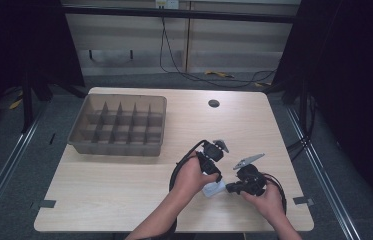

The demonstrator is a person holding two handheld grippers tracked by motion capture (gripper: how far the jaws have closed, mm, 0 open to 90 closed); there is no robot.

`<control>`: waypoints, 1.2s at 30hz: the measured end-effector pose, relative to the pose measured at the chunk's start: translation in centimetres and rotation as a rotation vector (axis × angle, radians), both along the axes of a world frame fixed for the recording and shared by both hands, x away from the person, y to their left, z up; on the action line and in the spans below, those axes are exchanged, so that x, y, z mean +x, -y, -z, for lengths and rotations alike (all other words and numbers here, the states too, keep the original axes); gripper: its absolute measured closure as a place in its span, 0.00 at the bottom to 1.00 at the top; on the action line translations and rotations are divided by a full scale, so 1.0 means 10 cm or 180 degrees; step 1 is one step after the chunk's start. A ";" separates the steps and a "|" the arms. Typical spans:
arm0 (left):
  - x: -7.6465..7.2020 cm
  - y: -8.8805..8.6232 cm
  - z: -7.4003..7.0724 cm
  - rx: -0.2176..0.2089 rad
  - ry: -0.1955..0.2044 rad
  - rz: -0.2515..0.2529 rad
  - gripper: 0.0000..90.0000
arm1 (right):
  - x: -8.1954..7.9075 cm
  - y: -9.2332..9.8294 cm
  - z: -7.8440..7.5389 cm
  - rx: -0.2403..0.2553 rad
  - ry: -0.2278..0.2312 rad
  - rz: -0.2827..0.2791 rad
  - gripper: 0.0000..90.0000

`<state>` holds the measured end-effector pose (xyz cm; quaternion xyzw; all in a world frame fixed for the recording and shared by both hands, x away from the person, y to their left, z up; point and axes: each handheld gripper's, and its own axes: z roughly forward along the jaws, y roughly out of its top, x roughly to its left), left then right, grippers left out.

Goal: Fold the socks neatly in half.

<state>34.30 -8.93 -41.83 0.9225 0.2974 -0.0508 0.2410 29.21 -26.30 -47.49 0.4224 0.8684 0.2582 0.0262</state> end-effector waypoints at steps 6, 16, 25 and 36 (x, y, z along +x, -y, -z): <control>0.07 -0.06 0.05 0.0041 0.0041 -0.0102 0.76 | 0.00 0.00 0.00 -0.0007 0.0003 -0.0002 1.00; 0.03 0.03 0.36 0.0144 -0.0116 -0.0010 0.88 | 0.00 -0.02 0.00 0.0019 -0.0001 -0.0001 1.00; 0.01 0.03 0.39 0.0112 -0.0107 -0.0014 0.82 | 0.00 -0.03 0.00 -0.0014 0.0024 -0.0027 1.00; 0.02 -0.11 0.27 0.0099 -0.0081 0.0002 0.73 | 0.03 -0.03 0.00 -0.0017 -0.0006 -0.0038 1.00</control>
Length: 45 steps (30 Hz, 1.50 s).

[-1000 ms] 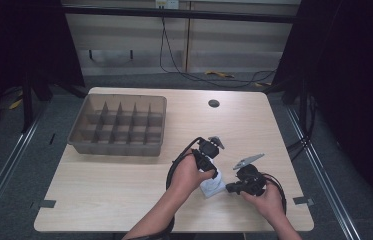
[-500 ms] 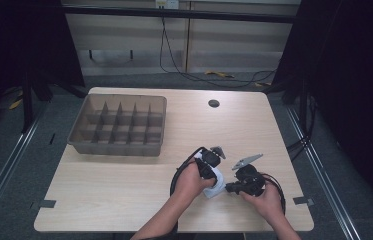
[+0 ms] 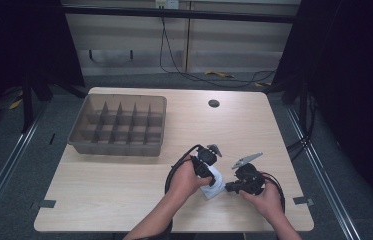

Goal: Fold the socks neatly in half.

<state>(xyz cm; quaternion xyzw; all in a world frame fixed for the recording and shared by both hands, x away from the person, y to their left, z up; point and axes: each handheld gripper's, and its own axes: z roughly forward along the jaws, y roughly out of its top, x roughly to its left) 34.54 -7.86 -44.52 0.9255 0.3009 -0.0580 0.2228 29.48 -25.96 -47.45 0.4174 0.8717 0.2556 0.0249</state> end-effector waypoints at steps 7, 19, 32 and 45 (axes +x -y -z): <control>0.06 -0.20 -0.10 -0.0009 0.0083 -0.0117 0.72 | 0.00 -0.02 -0.02 -0.0106 -0.0006 -0.0034 1.00; 0.14 -0.36 -0.19 0.0037 0.0182 -0.0257 0.64 | 0.05 -0.09 -0.21 -0.0162 0.0080 -0.0085 1.00; 0.23 -0.61 -0.24 0.0034 0.0183 -0.0424 0.63 | 0.16 -0.33 -0.32 -0.0134 0.0139 -0.0146 1.00; 0.31 -0.62 -0.12 0.0050 0.0169 -0.0473 0.60 | 0.16 -0.36 -0.18 -0.0212 0.0024 -0.0218 1.00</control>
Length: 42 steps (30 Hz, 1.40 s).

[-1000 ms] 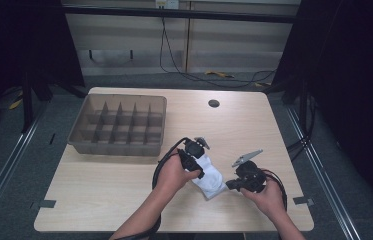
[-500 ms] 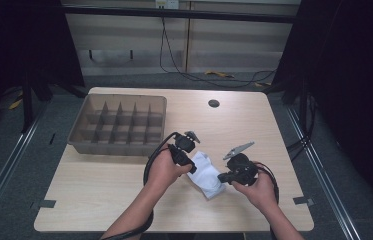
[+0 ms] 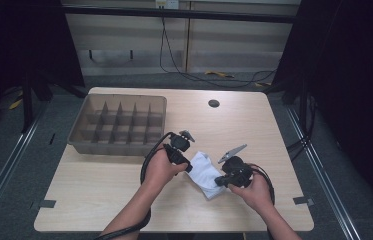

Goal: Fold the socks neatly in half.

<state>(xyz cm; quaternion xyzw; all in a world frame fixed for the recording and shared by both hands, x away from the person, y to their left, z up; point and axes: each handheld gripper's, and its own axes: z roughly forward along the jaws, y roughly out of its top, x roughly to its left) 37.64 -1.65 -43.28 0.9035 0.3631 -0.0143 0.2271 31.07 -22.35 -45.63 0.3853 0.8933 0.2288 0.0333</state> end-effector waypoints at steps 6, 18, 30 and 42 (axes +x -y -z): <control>0.05 0.09 0.01 -0.0047 0.0043 -0.0015 0.58 | 0.00 0.06 0.01 0.0007 -0.0001 -0.0003 1.00; 0.15 0.31 0.15 0.0116 -0.0010 0.0021 0.68 | -0.01 0.06 0.00 -0.0070 -0.0011 -0.0049 1.00; 0.16 0.42 0.30 0.0312 0.0021 0.0021 0.75 | -0.02 0.06 0.01 -0.0112 -0.0019 -0.0068 1.00; 0.02 0.26 0.30 0.0300 -0.0127 0.0042 0.81 | 0.02 0.05 0.02 -0.0126 0.0004 -0.0061 1.00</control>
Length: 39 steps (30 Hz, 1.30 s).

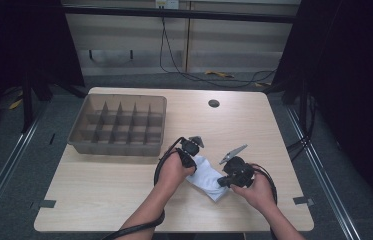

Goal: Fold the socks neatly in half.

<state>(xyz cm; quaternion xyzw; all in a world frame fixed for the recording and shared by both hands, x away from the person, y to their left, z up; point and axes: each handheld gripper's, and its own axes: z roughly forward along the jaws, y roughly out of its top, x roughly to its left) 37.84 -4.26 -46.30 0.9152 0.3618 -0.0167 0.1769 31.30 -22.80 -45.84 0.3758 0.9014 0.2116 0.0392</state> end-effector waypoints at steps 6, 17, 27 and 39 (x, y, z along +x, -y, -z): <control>-0.03 -0.19 -0.08 -0.0009 0.0009 -0.0073 0.76 | 0.05 -0.07 -0.03 -0.0030 0.0016 0.0052 1.00; 0.10 -0.27 -0.10 -0.0156 0.0027 -0.0266 0.70 | -0.02 -0.04 -0.10 0.0067 0.0024 -0.0020 1.00; 0.13 -0.13 -0.12 -0.0259 0.0010 -0.0248 0.68 | -0.06 0.02 -0.02 0.0116 0.0006 0.0020 1.00; 0.14 0.01 0.02 -0.0104 -0.0018 -0.0192 0.68 | -0.06 0.01 0.00 0.0102 0.0011 -0.0020 1.00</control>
